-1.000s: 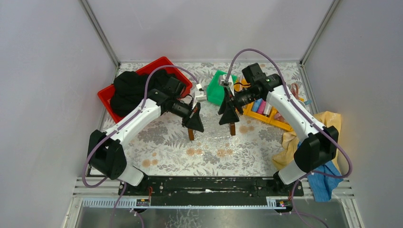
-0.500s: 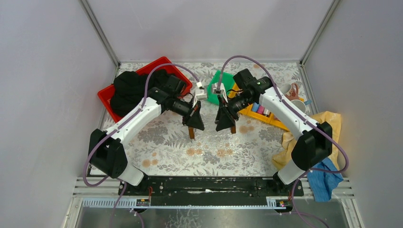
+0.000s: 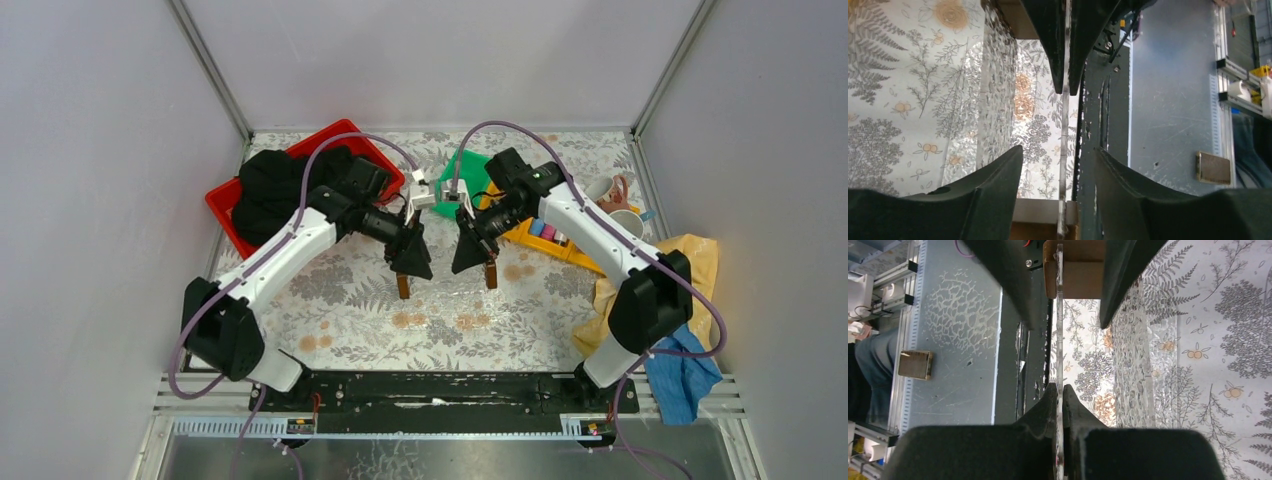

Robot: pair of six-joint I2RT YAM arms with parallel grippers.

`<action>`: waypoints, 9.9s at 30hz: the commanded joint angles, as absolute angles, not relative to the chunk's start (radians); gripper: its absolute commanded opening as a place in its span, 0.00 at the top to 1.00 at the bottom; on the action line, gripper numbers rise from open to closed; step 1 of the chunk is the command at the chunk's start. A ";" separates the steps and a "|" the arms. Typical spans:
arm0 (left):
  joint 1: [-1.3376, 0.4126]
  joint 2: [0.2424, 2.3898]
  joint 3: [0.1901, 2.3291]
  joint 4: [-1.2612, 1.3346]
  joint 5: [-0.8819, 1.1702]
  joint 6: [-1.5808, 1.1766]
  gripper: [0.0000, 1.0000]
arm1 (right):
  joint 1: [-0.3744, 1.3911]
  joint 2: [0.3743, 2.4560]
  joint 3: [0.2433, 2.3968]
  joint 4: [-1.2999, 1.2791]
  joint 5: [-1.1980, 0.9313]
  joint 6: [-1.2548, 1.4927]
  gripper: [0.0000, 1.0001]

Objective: Prepare toiletry sets of a toothbrush and toothpaste on the tray

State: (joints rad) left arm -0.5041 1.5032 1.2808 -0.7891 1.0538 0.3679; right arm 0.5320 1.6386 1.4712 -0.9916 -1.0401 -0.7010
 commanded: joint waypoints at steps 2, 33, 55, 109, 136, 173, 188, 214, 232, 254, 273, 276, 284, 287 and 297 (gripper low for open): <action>-0.474 1.343 1.211 -0.534 0.952 0.213 0.28 | 0.540 1.657 1.513 -1.033 -1.132 -0.709 1.00; -0.300 0.673 0.606 -0.063 0.573 -0.383 0.11 | 0.374 2.199 1.795 -1.016 -1.204 -0.557 0.99; -0.301 0.755 0.506 0.093 0.599 -0.561 0.12 | 0.321 2.312 1.869 -1.083 -1.160 -0.601 0.84; -0.351 0.989 0.551 0.190 0.052 -0.661 0.13 | 0.505 2.082 1.825 -0.764 -0.612 -0.625 0.01; -0.349 0.559 0.523 -0.145 0.049 -0.652 0.13 | 0.584 2.197 1.926 -0.952 -0.643 -0.837 0.11; -0.349 0.505 0.513 -0.025 0.193 -0.734 0.06 | 0.606 1.867 1.707 -0.747 -0.612 -0.690 0.01; -0.348 0.739 0.477 0.304 0.466 -0.889 0.00 | 0.252 1.424 1.302 -0.285 -0.765 -0.098 0.01; -0.306 0.860 0.738 -0.103 0.317 -0.369 0.01 | 0.171 1.597 1.493 -0.495 -0.414 -0.216 0.28; -0.261 0.723 0.650 -0.098 0.348 -0.309 0.02 | 0.055 1.546 1.516 -0.609 -0.130 -0.162 0.52; -0.200 0.720 0.643 -0.098 0.386 -0.330 0.03 | 0.055 1.824 1.581 -0.537 0.164 0.039 0.56; -0.193 0.716 0.641 -0.096 0.390 -0.328 0.03 | 0.055 1.968 1.647 -0.543 0.199 0.057 0.79; -0.193 0.713 0.640 -0.093 0.394 -0.328 0.03 | 0.053 1.970 1.646 -0.548 0.197 0.062 0.84; -0.192 0.699 0.637 -0.082 0.417 -0.325 0.03 | 0.028 1.844 1.641 -0.538 0.130 0.054 1.00; -0.192 0.687 0.627 -0.058 0.444 -0.329 0.03 | 0.028 1.760 1.615 -0.513 0.104 0.040 1.00; -0.192 0.697 0.540 0.255 0.687 -0.533 0.04 | 0.028 1.488 1.492 -0.394 -0.108 -0.019 1.00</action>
